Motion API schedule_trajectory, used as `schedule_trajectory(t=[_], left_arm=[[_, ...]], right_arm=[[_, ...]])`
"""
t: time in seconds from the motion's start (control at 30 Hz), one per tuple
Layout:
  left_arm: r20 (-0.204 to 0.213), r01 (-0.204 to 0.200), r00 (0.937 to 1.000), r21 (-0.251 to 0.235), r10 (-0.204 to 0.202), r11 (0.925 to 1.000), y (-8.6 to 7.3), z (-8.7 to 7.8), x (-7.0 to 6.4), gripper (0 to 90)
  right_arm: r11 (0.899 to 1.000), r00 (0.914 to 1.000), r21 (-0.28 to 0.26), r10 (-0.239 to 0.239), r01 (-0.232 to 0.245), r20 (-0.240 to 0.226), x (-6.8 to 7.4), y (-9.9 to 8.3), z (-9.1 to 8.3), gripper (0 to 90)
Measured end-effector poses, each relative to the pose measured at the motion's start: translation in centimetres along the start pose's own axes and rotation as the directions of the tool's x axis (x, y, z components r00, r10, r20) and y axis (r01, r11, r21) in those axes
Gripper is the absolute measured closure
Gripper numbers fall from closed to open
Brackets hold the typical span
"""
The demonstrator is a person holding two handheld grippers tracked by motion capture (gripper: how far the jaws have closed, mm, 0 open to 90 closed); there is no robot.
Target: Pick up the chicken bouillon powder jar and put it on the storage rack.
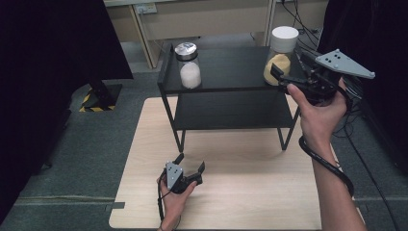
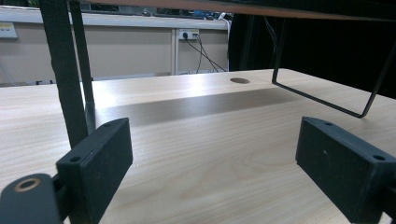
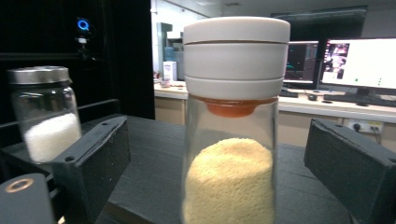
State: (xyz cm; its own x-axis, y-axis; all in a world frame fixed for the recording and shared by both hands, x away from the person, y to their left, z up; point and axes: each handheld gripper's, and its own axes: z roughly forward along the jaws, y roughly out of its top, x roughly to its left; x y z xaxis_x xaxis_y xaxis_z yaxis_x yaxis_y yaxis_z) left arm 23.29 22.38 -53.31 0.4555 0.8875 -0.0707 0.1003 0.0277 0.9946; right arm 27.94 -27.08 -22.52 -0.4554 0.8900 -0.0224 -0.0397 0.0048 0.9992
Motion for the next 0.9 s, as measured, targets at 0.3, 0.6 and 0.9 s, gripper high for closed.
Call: schedule_trajectory(t=[0.3, 0.6, 0.9], left_arm=[[-0.001, -0.001, 1.0000, 0.001, 0.001, 1.0000, 0.0, 0.0, 0.0, 10.2], [-0.001, 0.000, 1.0000, 0.001, 0.000, 1.0000, 0.0, 0.0, 0.0, 10.2], [-0.001, 0.002, 1.0000, 0.000, -0.002, 1.0000, 0.0, 0.0, 0.0, 10.2]], right_arm=[[1.000, 0.9993, -0.011, 0.000, 0.000, -0.037, 0.0, -0.7, -0.9, 6.9], [1.000, 0.9989, -0.012, -0.022, 0.022, -0.041, 0.4, -1.3, -1.8, 6.6], [0.999, 0.9980, 0.002, -0.043, 0.043, -0.047, 0.4, -2.5, -3.1, 6.4]])
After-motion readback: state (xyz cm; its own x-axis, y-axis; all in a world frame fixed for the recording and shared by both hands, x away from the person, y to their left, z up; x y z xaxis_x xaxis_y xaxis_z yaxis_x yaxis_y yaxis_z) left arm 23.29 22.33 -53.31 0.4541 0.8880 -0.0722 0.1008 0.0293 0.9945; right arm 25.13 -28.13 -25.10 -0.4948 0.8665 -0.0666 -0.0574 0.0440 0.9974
